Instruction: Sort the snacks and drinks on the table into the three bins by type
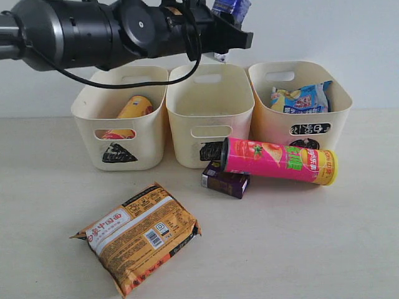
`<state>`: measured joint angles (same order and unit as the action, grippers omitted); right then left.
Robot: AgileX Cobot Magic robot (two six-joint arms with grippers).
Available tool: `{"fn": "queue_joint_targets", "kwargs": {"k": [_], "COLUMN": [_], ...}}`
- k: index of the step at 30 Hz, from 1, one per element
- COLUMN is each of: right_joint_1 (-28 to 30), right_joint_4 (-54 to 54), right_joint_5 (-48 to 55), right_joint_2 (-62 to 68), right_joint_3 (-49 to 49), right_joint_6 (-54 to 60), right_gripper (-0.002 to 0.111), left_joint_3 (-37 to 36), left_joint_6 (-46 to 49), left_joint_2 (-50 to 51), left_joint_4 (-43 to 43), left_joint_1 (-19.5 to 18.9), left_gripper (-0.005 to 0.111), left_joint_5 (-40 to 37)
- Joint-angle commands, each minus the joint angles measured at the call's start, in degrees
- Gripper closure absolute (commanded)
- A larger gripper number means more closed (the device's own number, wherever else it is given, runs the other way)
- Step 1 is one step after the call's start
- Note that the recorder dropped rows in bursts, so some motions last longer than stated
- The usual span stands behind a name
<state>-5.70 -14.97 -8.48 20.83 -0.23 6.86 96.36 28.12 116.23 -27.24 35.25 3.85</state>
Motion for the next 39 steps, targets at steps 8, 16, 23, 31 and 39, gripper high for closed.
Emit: {"fn": "queue_joint_targets", "kwargs": {"k": [8, 16, 23, 31, 39], "right_joint_1": [-0.13, -0.13, -0.13, -0.13, -0.13], "right_joint_4": [0.26, 0.26, 0.26, 0.26, 0.26], "right_joint_5": [-0.03, 0.11, 0.11, 0.21, 0.21], "right_joint_2": [-0.08, -0.08, -0.08, -0.08, -0.08], "right_joint_3": [0.23, 0.23, 0.23, 0.23, 0.23], "right_joint_6": [0.04, 0.04, 0.04, 0.04, 0.15], "right_gripper": [0.108, 0.108, 0.108, 0.108, 0.108], "left_joint_3": [0.68, 0.77, 0.90, 0.94, 0.94], "left_joint_6": [-0.91, -0.91, -0.91, -0.91, -0.74], "left_joint_2": [6.09, 9.34, 10.11, 8.29, 2.27], "left_joint_4": [-5.22, -5.33, -5.33, -5.33, -5.09], "left_joint_1": [-0.34, -0.70, -1.50, -1.64, -1.64], "left_gripper": [0.102, 0.081, 0.032, 0.027, 0.072], "left_joint_5": [5.74, 5.57, 5.11, 3.54, -5.22]}}
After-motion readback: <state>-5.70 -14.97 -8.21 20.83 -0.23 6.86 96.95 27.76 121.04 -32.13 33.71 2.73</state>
